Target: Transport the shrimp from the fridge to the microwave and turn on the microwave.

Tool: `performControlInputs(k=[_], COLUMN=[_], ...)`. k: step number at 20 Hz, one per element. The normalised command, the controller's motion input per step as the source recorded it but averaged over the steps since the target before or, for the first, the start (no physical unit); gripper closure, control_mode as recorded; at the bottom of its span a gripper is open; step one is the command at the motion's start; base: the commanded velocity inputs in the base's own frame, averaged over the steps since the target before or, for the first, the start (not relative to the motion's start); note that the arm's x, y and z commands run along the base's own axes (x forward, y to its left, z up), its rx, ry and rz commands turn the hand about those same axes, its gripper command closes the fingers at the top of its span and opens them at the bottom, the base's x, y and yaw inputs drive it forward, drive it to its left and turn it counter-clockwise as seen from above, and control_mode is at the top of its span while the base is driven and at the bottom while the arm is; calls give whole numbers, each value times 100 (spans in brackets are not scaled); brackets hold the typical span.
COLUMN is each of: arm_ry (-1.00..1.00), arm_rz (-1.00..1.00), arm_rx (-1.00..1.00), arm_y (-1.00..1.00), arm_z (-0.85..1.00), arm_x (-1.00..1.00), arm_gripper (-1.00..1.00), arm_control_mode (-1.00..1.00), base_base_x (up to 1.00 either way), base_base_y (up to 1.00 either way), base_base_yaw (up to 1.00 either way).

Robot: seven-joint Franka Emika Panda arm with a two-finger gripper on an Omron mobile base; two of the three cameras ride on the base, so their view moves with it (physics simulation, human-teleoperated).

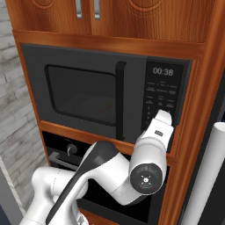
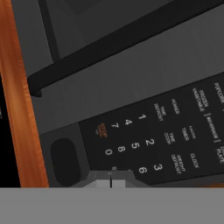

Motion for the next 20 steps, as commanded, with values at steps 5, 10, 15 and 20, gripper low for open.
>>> performControlInputs(k=[5,10,15,20], arm_ry=[0,-4,-2,0], arm_rz=[3,0,0,0], arm_rx=[0,0,0,0], arm_y=[-13,-28,-11,0], arm_z=[-17,-6,-12,-18], arm_x=[28,28,28,28], arm_gripper=[100,100,100,100], arm_control_mode=[-100,-100,-100,-100], base_base_x=[0,0,0,0], base_base_y=[0,0,0,0], base_base_yaw=[0,0,0,0])
